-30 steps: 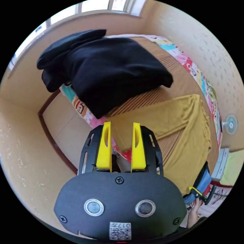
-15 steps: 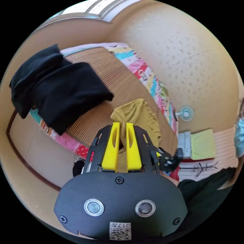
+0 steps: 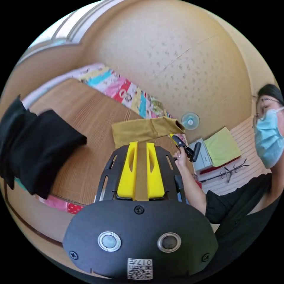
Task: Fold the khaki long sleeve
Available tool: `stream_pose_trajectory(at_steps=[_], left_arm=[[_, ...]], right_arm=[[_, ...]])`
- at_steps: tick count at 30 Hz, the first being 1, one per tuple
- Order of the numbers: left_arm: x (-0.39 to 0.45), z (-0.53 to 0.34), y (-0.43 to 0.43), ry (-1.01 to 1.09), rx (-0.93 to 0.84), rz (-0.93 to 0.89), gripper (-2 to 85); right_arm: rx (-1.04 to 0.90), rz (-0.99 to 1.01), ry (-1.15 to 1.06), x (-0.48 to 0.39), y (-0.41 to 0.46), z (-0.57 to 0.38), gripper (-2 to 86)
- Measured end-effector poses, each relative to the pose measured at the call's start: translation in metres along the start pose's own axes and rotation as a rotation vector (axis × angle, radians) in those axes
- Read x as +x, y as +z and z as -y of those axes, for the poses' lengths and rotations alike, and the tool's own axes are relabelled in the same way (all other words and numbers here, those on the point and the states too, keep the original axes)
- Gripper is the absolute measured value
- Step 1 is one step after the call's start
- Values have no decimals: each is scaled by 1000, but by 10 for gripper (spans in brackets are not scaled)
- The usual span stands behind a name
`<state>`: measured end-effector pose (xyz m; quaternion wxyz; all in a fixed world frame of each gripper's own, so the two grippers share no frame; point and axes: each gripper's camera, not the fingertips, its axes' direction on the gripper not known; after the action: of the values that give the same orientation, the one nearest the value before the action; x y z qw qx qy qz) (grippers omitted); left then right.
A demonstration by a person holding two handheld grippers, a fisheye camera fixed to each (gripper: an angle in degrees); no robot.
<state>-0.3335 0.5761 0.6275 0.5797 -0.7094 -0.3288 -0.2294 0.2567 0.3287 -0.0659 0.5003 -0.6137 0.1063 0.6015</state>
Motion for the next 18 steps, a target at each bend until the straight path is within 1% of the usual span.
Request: stream_pose_trajectory(at_steps=[1, 2, 4, 5, 9, 12, 13, 15, 16, 17, 18], left_arm=[[-21, 0, 35, -62, -63, -43, 64], [-31, 0, 52, -87, -84, -59, 68], [-65, 10, 114, -162, -143, -73, 91], [-71, 16, 128, -162, -148, -59, 98], [-102, 61, 212, -170, -183, 99, 120], [-118, 89, 268, -192, -290, 139, 114], [-122, 96, 284, -209, -339, 154, 92], [-124, 108, 292, -193, -366, 163, 68], [-120, 120, 291, -144, -372, 209, 58], [-118, 127, 288, -116, -369, 248, 53], [-117, 141, 281, -79, -348, 330, 45]], right_arm=[[-84, -66, 73, 47, 13, -11, 23], [-168, -89, 142, 87, 25, -26, 21], [-237, -99, 214, 124, 30, -50, 18], [-233, -101, 226, 132, 24, -63, 15], [-180, -115, 236, 120, 0, -81, 13], [-143, -164, 217, 94, -13, -86, 17], [-152, -168, 211, 91, -11, -87, 17], [-228, -168, 213, 85, -1, -88, 18], [-276, -153, 219, 80, 5, -87, 19], [-293, -130, 195, 69, 2, -86, 19], [-287, -132, 151, 56, -7, -85, 19]])
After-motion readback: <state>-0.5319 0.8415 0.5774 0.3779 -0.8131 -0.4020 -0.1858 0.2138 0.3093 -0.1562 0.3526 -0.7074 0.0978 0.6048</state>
